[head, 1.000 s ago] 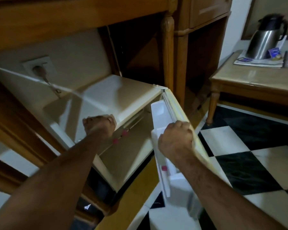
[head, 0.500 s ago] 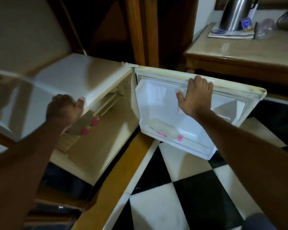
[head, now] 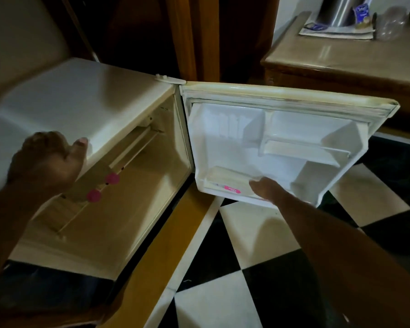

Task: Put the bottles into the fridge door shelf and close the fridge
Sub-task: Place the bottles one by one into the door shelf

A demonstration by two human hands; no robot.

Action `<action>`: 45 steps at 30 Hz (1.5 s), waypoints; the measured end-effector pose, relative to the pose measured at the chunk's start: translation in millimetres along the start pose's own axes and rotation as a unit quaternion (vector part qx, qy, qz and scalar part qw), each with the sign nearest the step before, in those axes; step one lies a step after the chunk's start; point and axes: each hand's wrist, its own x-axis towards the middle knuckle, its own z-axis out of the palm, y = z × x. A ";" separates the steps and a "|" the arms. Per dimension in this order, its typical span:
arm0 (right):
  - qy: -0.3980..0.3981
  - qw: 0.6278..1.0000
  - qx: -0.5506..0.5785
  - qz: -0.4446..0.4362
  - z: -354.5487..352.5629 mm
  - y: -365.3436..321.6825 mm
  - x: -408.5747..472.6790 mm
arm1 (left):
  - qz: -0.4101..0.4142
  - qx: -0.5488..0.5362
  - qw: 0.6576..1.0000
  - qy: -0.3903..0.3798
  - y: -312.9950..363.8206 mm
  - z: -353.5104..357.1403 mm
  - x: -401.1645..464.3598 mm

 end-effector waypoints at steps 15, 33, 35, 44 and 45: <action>0.237 0.931 0.093 -0.262 43.2 -135.0 -10.2 | -0.083 0.068 0.992 -0.059 10.5 -7.5 -0.2; -0.164 0.925 0.209 -0.273 240.8 -281.4 -83.3 | -0.124 0.060 0.988 -0.073 5.5 1.9 6.2; -0.150 0.923 0.222 -0.276 235.6 -272.6 -86.9 | -0.132 0.058 0.987 -0.078 4.6 1.0 5.3; -0.113 0.861 0.465 -0.170 150.6 -112.8 -165.6 | -0.118 0.066 0.986 -0.096 10.2 -5.9 2.7; -0.091 0.863 0.474 -0.149 138.6 -94.4 -172.9 | -0.114 0.069 0.987 -0.092 11.0 -5.7 2.6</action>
